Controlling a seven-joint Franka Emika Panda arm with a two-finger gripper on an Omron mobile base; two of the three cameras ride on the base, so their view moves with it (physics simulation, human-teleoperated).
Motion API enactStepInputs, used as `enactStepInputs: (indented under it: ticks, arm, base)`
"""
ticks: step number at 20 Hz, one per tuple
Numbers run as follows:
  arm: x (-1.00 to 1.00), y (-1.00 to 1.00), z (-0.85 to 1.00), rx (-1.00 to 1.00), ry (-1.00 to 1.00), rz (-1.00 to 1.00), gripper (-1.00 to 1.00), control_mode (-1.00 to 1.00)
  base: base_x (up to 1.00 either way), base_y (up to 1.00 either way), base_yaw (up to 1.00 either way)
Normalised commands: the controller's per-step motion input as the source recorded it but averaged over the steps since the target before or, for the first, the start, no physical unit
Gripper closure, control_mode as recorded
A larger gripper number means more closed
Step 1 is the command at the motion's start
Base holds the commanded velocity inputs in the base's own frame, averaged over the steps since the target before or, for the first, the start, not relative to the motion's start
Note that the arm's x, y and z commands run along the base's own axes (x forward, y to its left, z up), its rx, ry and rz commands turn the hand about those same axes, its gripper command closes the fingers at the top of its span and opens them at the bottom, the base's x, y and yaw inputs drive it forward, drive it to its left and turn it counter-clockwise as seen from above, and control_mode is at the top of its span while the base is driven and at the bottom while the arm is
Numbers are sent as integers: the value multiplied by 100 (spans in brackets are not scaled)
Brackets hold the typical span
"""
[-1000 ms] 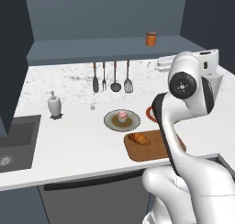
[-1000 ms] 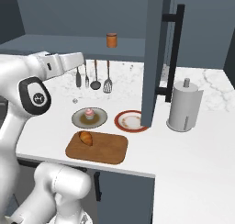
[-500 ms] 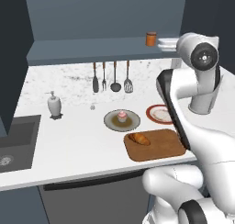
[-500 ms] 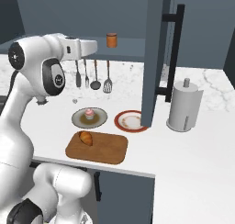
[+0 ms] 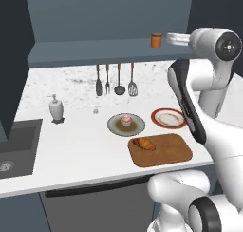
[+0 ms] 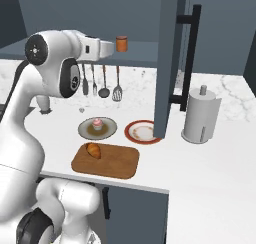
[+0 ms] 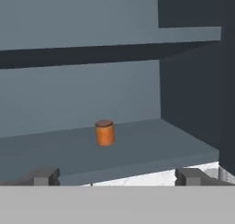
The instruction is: From the different types of pastries on the counter, select a croissant and place it on the cutting board. Then retrieve a jar of jam from the cabinet and place it alongside the croissant on the cutting board.
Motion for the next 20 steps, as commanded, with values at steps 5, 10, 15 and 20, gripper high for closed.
enactStepInputs:
  ticks: [5, 10, 15, 20]
  arm:
    - [16, -13, -12, 14, 0, 16, -100, -100]
    - [4, 0, -2, 0, 0, 0, -100, -100]
    - [19, 0, -3, 0, 1, 0, -100, -100]
    - [32, 5, -1, 0, 6, 0, -100, -100]
  base:
    - [0, 0, 0]
    - [0, 0, 0]
    - [0, 0, 0]
    - [0, 0, 0]
